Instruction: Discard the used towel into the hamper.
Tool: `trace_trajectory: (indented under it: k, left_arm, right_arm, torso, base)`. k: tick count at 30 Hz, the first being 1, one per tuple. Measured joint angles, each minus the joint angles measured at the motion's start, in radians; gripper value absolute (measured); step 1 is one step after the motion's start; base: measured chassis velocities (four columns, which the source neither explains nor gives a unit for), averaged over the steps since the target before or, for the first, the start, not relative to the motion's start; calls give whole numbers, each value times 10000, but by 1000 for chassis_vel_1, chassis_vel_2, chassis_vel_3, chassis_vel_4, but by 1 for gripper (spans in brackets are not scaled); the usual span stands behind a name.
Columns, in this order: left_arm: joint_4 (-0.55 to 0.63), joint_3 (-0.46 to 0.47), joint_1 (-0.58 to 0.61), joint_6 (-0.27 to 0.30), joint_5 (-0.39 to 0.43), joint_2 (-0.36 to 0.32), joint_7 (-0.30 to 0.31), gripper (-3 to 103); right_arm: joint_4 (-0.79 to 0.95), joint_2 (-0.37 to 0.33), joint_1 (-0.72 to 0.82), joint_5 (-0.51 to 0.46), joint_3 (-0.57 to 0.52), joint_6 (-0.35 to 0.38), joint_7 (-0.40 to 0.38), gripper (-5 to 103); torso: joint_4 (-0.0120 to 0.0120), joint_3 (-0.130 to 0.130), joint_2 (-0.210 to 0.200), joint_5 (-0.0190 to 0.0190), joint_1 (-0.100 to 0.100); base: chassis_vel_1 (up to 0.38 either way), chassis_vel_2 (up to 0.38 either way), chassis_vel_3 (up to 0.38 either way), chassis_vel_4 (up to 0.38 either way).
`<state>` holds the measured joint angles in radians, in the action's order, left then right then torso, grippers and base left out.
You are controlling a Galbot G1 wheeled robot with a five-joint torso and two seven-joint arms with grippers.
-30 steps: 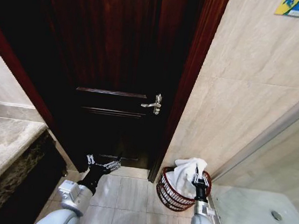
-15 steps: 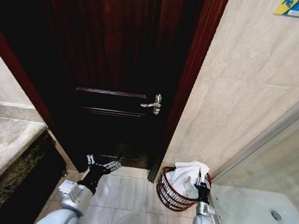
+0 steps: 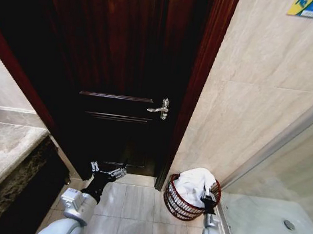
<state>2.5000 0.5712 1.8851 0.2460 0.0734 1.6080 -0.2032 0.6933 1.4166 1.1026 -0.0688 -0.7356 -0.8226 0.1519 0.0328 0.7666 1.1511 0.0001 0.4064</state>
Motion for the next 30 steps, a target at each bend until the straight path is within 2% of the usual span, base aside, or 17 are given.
trace_trajectory:
  k: [8,18,20,22,23,24,26,27,28,30]
  left_arm:
    - [0,0,0,0,0,0,0,100]
    - [0,0,0,0,0,0,0,100]
    - [0,0,0,0,0,1,0,100]
    - [0,0,0,0,0,1,0,100]
    - [0,0,-1,0,1,0,0,100]
    - [0,0,-1,0,1,0,0,100]
    - [0,0,0,0,0,0,0,100]
    - [0,0,-1,0,0,1,0,100]
    - [0,0,-1,0,0,1,0,100]
    - [-1,0,0,0,0,0,0,100]
  right_arm:
    - [-110,-138,214,77,-55,261,129,11]
    - [-135,-306,259,-274,-106,668,292,11]
    - [18,-366,317,-313,-157,1352,759,11]
    - [52,-416,312,-338,-182,1635,965,11]
    - [71,-506,238,-314,-230,2159,1261,11]
    - [71,-506,238,-314,-230,2159,1261,11]
    - [190,-622,157,-182,-273,2892,1471,11]
    - [310,-712,138,-137,-283,3483,1612,11]
    - [310,-712,138,-137,-283,3483,1612,11]
    - [288,-929,35,-44,-288,4305,2006,11]
  torso:
    - [-1,0,0,-1,0]
    - [-1,-1,1,-1,-2]
    - [0,0,0,2,0]
    - [1,0,0,1,1]
    - [-1,1,-1,-3,3]
    - [-1,1,-1,-3,3]
    - [0,1,-1,-1,2]
    - [2,0,-1,-2,2]
    - [2,0,-1,-2,2]
    - [-1,0,-1,-3,0]
  base:
    - [0,0,0,0]
    - [0,0,0,0]
    - [-76,49,46,-62]
    - [-38,25,14,-31]
    - [0,0,0,0]
    - [0,0,0,0]
    - [0,0,0,0]
    - [0,0,0,0]
    - [0,0,0,0]
    - [0,0,0,0]
